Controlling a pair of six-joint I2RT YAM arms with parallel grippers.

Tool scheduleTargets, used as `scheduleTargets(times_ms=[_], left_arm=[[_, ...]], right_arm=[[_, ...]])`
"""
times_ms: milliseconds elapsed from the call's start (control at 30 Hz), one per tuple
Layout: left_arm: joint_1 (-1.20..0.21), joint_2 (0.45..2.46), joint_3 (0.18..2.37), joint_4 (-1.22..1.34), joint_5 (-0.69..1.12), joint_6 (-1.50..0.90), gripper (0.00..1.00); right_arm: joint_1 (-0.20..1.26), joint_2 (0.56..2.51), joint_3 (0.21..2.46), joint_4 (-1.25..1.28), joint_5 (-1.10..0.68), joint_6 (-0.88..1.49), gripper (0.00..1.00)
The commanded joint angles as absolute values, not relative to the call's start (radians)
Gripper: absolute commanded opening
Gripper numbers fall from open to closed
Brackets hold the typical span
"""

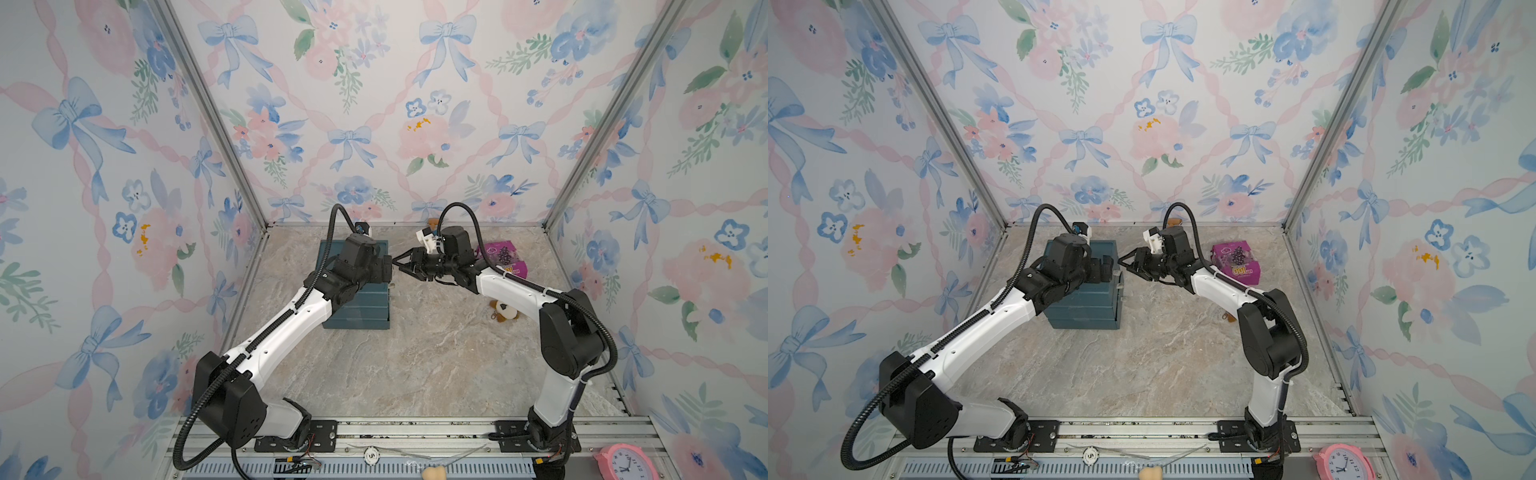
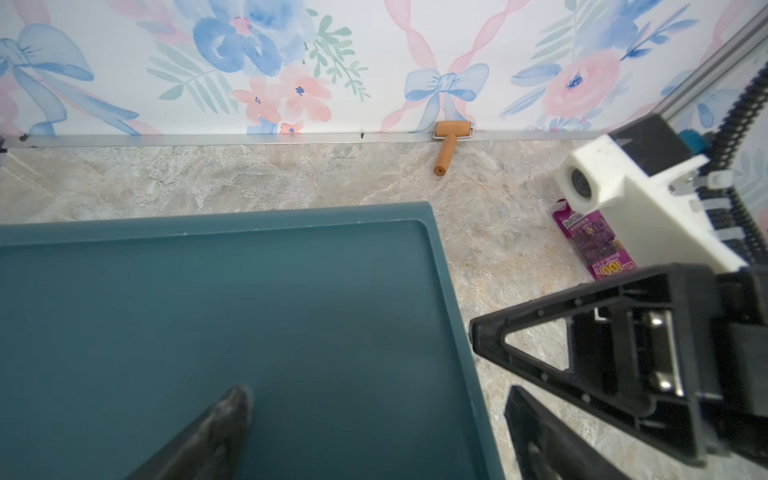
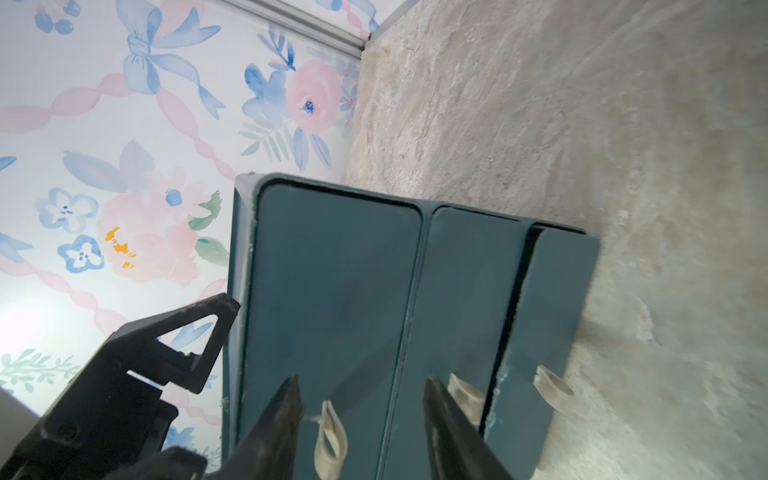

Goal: Take the mice out of the drawer
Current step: Open the drawer in the storage box.

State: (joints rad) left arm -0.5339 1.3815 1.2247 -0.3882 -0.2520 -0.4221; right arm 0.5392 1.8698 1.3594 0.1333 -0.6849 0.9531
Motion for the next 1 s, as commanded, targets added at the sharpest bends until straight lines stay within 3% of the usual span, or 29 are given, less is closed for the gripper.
scheduleTargets(times_ms=[0, 400, 567, 800, 967], left_arm=[[-0.494, 1.352, 1.195, -0.368, -0.266, -0.487, 0.98], [-0.453, 1.407, 1.199, -0.368, -0.217, -0.519, 0.98], [-0.451, 1.435, 1.212, -0.367, -0.212, -0.526, 0.98], [-0.450, 1.461, 1.216, -0.370, -0.203, -0.543, 0.98], [-0.448, 1.465, 1.215, -0.370, -0.204, -0.551, 0.98]], right_arm=[[0.560, 1.885, 1.350, 0.212, -0.756, 0.978, 0.46], [0.564, 1.845, 1.281, 0.212, -0.827, 0.973, 0.33], [0.563, 1.849, 1.278, 0.237, -0.835, 0.991, 0.18], [0.562, 1.862, 1.279, 0.323, -0.854, 1.049, 0.16], [0.551, 1.856, 1.280, 0.291, -0.851, 1.034, 0.02]])
